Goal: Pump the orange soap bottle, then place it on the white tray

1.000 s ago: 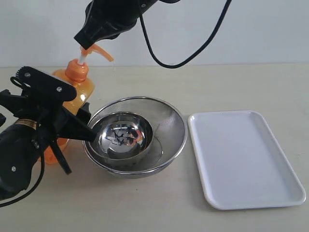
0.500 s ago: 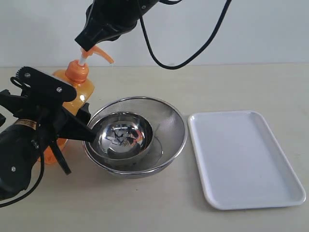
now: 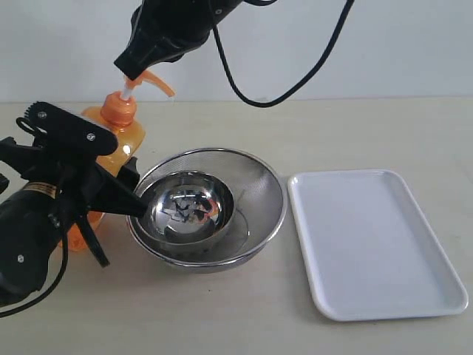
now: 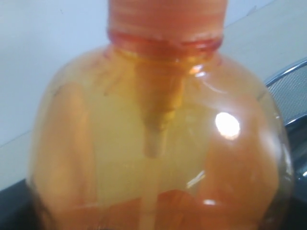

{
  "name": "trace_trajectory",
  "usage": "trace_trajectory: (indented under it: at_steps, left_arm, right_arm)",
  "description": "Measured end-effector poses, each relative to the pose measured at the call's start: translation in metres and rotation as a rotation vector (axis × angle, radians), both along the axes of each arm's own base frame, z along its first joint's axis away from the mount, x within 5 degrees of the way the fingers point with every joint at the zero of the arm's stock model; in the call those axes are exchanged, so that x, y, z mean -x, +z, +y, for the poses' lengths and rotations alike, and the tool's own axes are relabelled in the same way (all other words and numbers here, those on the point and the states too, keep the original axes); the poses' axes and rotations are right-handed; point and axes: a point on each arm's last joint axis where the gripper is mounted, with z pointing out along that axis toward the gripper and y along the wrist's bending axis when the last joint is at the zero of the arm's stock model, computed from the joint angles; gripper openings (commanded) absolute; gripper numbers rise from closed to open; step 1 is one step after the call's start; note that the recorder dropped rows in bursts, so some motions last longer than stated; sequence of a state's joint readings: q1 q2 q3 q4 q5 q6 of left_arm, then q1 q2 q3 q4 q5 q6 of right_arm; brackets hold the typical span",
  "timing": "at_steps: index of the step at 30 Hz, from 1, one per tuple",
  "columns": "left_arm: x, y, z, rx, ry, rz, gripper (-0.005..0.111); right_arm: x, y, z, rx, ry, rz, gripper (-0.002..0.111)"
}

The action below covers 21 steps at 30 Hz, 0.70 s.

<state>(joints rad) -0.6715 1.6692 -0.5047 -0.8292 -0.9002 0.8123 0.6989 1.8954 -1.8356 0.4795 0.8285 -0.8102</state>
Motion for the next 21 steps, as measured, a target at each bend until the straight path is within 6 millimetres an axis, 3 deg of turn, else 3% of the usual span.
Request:
trace_trajectory:
  at_steps: [4, 13, 17, 21]
  left_arm:
    - [0.0, 0.0, -0.001, 0.016, -0.009, -0.002, 0.005]
    - [0.0, 0.001, -0.002, 0.024, -0.015, -0.002, 0.005]
    - [0.0, 0.001, -0.002, 0.024, -0.015, -0.002, 0.005]
    - [0.0, 0.001, -0.002, 0.024, -0.015, -0.002, 0.005]
  right_arm:
    - [0.007, 0.011, -0.005, 0.001, 0.01, -0.042, 0.0]
    - [0.022, 0.057, -0.021, -0.076, -0.018, -0.204, 0.0]
    - [0.022, 0.056, -0.021, -0.07, -0.017, -0.206, 0.0]
    - [0.017, 0.042, -0.017, -0.032, -0.006, -0.166, 0.0]
